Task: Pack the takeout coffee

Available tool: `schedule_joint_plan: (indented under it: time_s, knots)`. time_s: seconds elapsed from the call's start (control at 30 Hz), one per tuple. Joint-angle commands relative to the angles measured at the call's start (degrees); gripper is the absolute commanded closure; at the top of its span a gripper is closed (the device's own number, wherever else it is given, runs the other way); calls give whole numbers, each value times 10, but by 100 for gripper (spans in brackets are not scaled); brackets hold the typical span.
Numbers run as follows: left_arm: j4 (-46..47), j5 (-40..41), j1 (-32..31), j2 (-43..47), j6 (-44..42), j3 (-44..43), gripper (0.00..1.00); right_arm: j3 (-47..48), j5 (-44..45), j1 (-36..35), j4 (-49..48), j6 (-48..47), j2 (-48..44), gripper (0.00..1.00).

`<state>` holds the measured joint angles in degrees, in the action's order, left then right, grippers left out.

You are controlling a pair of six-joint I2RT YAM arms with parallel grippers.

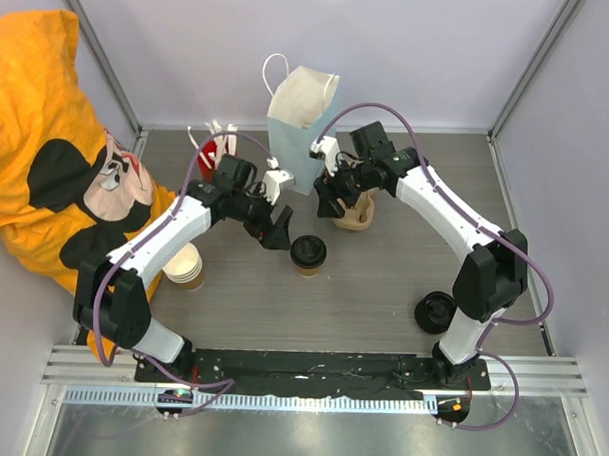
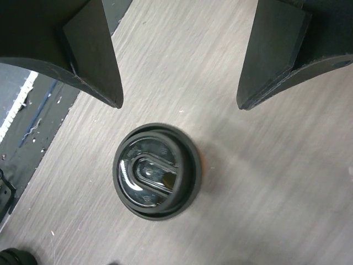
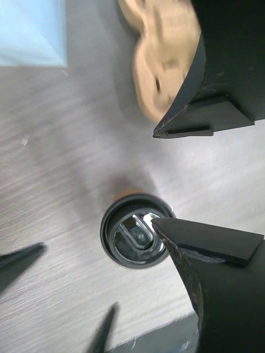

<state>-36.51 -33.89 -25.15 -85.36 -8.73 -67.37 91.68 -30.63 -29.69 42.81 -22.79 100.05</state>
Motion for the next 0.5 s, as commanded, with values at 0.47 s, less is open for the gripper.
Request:
schedule_joint_plan:
  time_s: [0.47]
  knots:
    - [-143, -23, 210, 57, -73, -177, 0, 129, 12, -50, 183, -350, 75, 42]
